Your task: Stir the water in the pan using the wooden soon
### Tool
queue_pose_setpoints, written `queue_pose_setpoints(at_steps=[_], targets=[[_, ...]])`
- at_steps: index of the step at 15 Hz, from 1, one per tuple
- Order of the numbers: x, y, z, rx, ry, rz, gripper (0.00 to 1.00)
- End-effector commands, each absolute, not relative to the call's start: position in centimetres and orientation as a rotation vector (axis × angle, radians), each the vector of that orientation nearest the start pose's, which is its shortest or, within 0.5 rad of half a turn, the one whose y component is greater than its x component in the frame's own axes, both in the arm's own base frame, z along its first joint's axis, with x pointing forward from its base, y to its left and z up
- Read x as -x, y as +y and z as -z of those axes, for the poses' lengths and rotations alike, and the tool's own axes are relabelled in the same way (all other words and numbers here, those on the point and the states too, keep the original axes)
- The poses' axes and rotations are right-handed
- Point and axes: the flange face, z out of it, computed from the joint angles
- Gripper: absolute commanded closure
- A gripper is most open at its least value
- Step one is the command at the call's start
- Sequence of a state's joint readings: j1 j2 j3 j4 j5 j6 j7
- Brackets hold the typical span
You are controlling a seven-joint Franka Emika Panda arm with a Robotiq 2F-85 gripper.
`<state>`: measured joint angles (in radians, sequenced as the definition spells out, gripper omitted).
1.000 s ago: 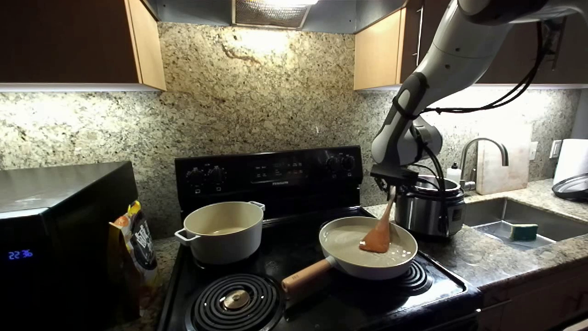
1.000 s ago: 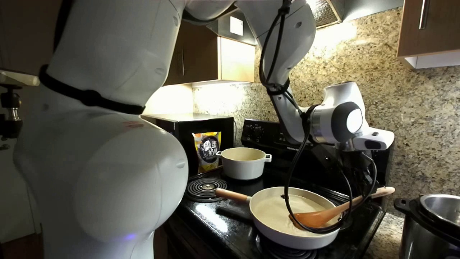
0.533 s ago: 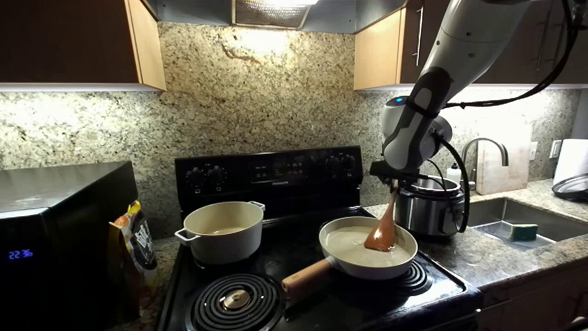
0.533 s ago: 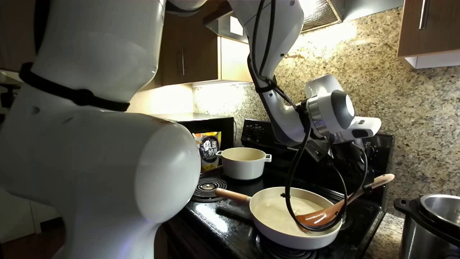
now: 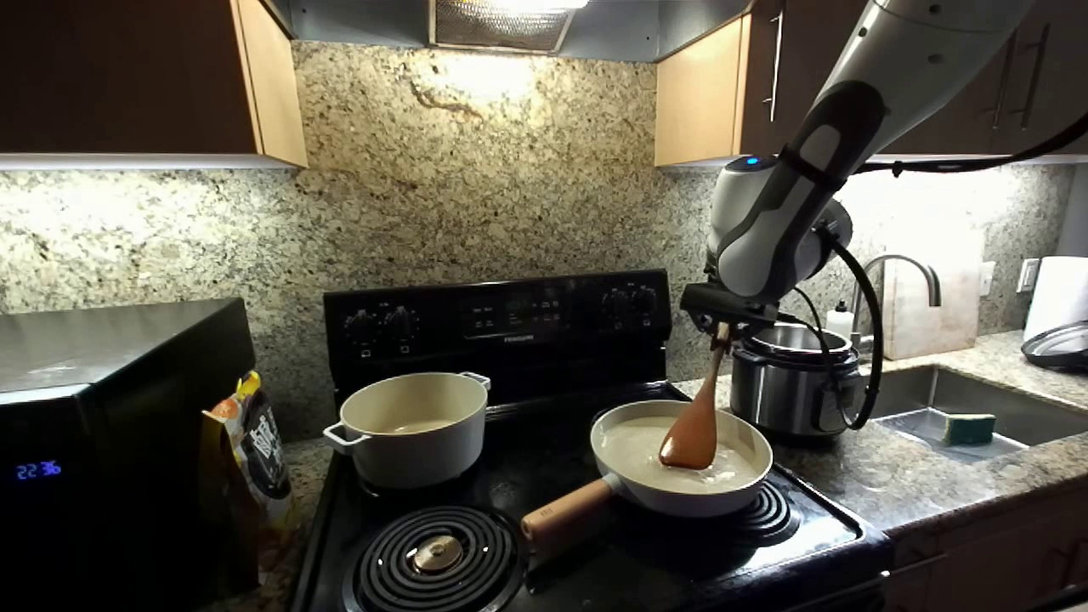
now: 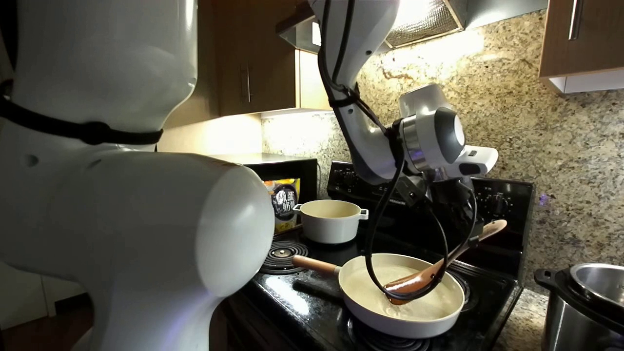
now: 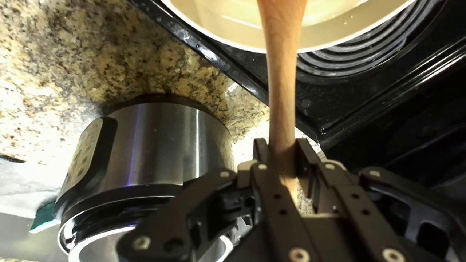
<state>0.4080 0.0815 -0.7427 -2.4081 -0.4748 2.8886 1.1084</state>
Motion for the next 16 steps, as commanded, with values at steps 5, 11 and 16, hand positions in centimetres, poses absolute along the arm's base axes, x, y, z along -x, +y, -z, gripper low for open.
queue_pose_setpoints(at_steps=[5, 11, 16], targets=[[-49.2, -16.7, -34.6, 2.732, 1.578, 0.797, 0.95], [-50.7, -16.8, -33.9, 2.657, 1.697, 0.938, 0.95], [-51.8, -16.2, -32.8, 2.649, 1.757, 0.994, 0.95]])
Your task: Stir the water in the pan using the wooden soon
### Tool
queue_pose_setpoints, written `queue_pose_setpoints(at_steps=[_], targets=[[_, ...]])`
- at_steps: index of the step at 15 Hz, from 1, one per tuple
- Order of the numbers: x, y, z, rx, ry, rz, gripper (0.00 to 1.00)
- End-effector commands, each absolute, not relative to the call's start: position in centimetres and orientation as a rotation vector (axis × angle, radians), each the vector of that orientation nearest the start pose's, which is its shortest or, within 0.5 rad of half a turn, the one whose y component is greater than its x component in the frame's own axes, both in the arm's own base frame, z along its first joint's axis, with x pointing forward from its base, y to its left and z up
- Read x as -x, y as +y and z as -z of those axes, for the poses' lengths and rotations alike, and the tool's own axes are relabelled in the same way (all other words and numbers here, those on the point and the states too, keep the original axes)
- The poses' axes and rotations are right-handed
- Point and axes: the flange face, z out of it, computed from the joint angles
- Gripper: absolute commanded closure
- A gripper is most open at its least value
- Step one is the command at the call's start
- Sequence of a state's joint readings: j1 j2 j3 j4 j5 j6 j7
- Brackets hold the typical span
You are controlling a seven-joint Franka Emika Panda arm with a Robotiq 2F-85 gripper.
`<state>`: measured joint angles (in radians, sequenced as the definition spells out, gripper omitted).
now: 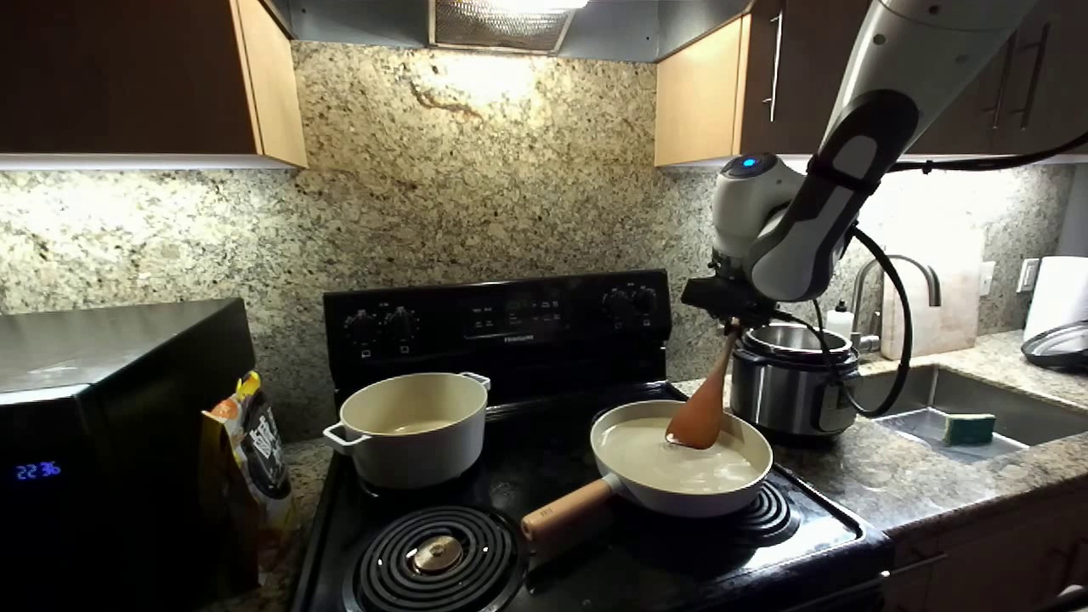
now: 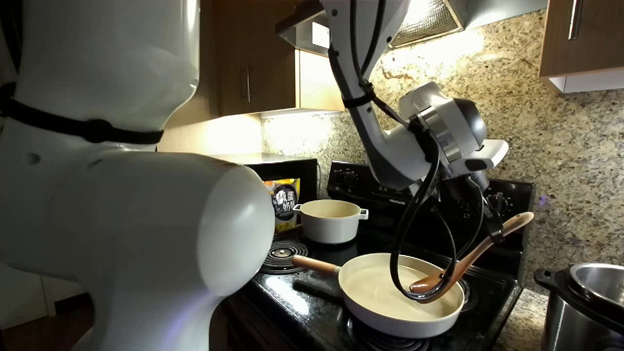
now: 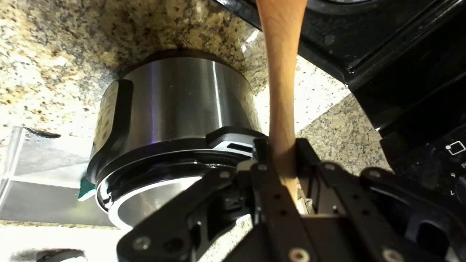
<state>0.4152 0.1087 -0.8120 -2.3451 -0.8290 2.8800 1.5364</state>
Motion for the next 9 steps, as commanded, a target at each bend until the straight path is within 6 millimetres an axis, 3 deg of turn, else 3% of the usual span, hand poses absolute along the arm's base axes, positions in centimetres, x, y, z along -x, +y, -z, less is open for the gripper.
queue_pose_setpoints(at_steps=[1, 9], targets=[[-51.9, -16.0, -32.5, 2.651, 1.762, 0.995, 0.95], [-53.0, -14.6, -30.6, 2.740, 1.754, 1.023, 0.95]])
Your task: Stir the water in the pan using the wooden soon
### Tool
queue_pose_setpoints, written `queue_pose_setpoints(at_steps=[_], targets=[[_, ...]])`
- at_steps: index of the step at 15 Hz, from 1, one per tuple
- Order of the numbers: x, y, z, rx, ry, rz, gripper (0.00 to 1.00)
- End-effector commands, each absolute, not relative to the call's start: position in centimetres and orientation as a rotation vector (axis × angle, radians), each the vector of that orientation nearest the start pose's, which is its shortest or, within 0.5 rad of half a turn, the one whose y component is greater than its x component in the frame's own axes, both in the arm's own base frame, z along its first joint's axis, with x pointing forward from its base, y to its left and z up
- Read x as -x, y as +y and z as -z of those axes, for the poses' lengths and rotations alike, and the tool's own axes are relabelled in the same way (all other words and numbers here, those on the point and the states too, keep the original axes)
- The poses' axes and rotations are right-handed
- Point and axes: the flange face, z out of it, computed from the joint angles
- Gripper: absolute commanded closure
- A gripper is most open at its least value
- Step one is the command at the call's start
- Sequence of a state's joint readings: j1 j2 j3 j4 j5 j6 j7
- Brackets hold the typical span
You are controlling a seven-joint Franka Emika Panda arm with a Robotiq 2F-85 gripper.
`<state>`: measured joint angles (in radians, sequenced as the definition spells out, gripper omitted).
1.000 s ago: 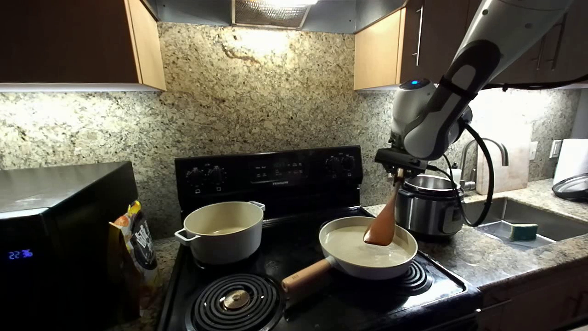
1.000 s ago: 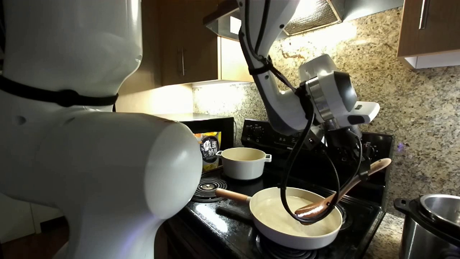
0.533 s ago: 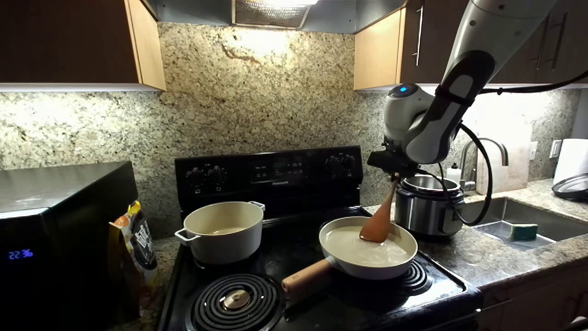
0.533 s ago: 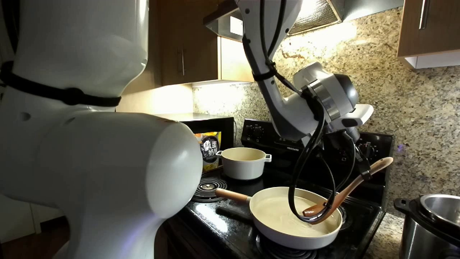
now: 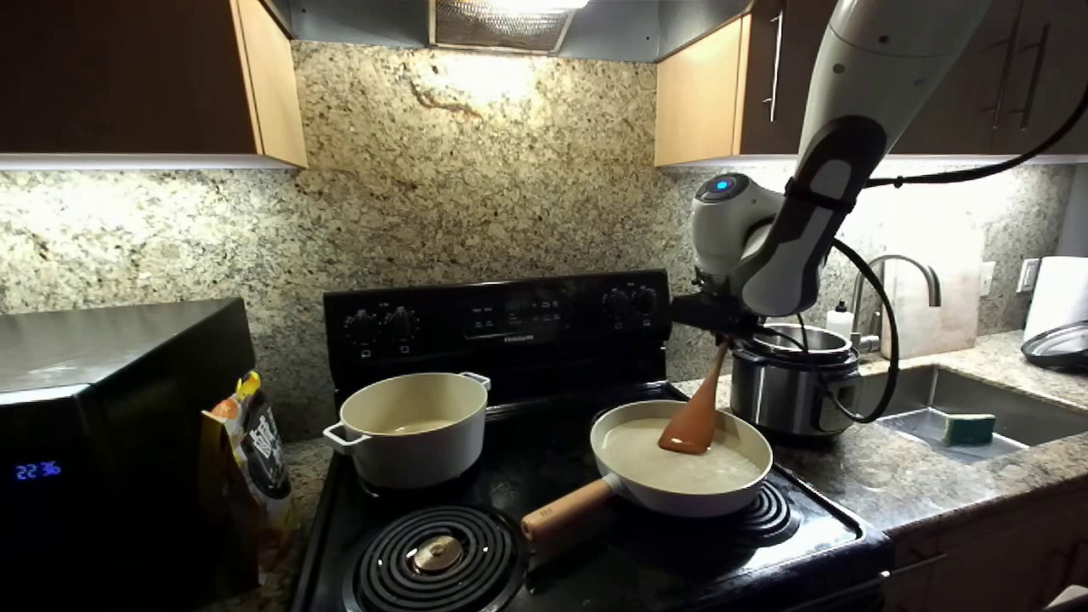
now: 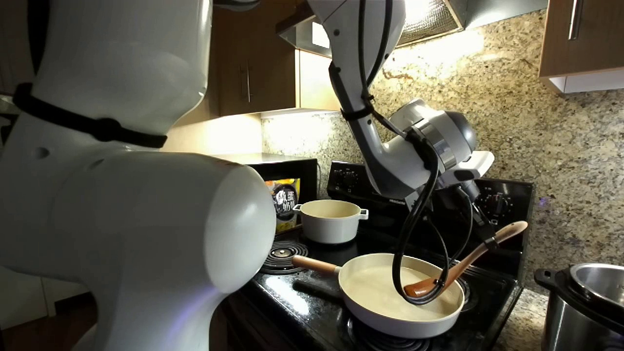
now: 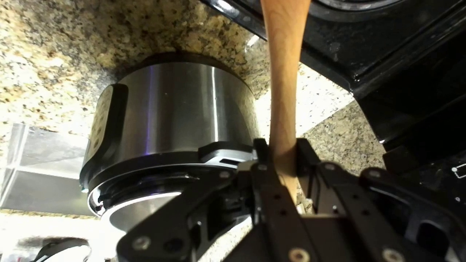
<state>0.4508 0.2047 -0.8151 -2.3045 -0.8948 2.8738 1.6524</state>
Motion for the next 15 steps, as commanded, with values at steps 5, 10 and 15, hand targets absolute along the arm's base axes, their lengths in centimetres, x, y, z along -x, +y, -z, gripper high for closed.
queue_pose_setpoints(at_steps=[5, 10, 15], targets=[[-52.8, -13.9, -30.4, 2.733, 1.714, 0.956, 0.95], [-52.8, -13.1, -30.6, 2.718, 1.651, 0.920, 0.95], [-52.9, -15.1, -30.2, 2.757, 1.736, 0.901, 0.95]])
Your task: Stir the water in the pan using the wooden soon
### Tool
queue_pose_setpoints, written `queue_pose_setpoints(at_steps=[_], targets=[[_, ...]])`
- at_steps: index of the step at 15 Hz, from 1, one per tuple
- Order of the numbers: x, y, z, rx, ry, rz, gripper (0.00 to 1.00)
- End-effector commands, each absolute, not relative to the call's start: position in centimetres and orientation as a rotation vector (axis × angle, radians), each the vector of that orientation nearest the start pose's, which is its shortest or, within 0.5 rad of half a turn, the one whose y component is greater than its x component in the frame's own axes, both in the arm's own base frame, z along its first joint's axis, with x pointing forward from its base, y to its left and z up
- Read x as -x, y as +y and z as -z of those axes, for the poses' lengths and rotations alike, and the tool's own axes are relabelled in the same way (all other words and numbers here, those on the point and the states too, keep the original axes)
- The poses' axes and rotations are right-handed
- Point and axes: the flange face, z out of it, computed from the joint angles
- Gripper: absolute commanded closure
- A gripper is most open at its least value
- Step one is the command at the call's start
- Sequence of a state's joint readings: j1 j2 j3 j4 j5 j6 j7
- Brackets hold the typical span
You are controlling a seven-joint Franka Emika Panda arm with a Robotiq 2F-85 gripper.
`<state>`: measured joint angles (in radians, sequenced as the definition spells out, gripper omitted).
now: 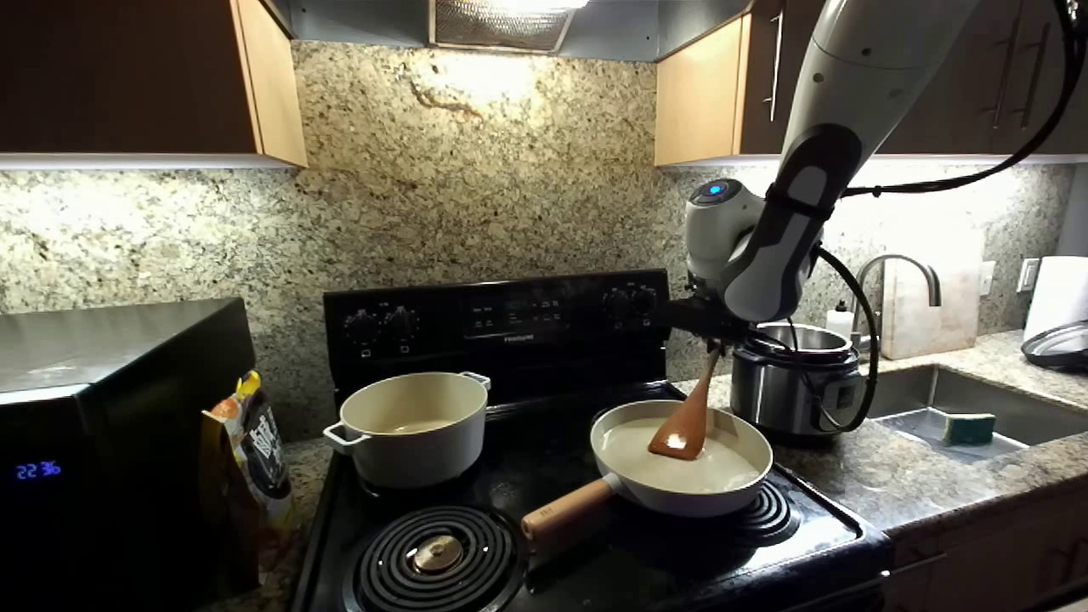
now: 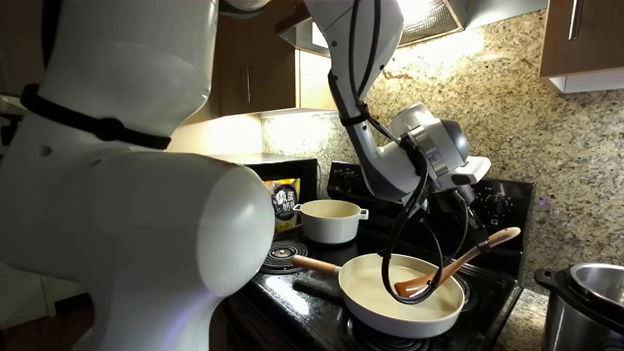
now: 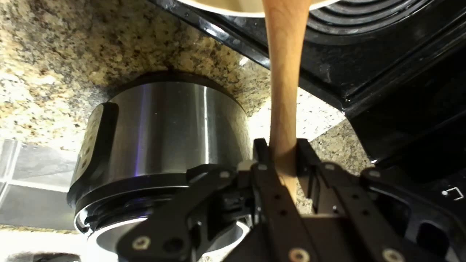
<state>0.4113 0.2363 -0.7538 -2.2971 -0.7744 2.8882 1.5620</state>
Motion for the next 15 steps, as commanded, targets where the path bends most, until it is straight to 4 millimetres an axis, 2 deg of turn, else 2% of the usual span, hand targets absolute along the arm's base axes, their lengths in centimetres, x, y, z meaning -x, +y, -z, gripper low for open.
queue_pose_setpoints(at_steps=[1, 5, 6, 7, 8, 9, 10, 11, 13, 14, 15], targets=[[-52.4, -15.5, -30.3, 2.740, 1.732, 0.867, 0.95], [-53.1, -14.9, -29.7, 2.805, 1.728, 0.870, 0.95], [-52.8, -15.1, -30.2, 2.747, 1.728, 0.841, 0.95], [-53.1, -14.9, -29.8, 2.791, 1.727, 0.870, 0.95], [-52.8, -15.2, -30.4, 2.723, 1.724, 0.843, 0.95], [-53.2, -14.7, -29.8, 2.780, 1.720, 0.864, 0.95], [-52.5, -15.1, -30.7, 2.712, 1.679, 0.836, 0.95], [-53.1, -14.5, -30.1, 2.749, 1.690, 0.844, 0.95], [-52.8, -15.0, -30.8, 2.712, 1.654, 0.838, 0.95], [-53.2, -14.6, -30.4, 2.767, 1.632, 0.841, 0.95], [-52.8, -15.2, -30.8, 2.720, 1.635, 0.826, 0.95]])
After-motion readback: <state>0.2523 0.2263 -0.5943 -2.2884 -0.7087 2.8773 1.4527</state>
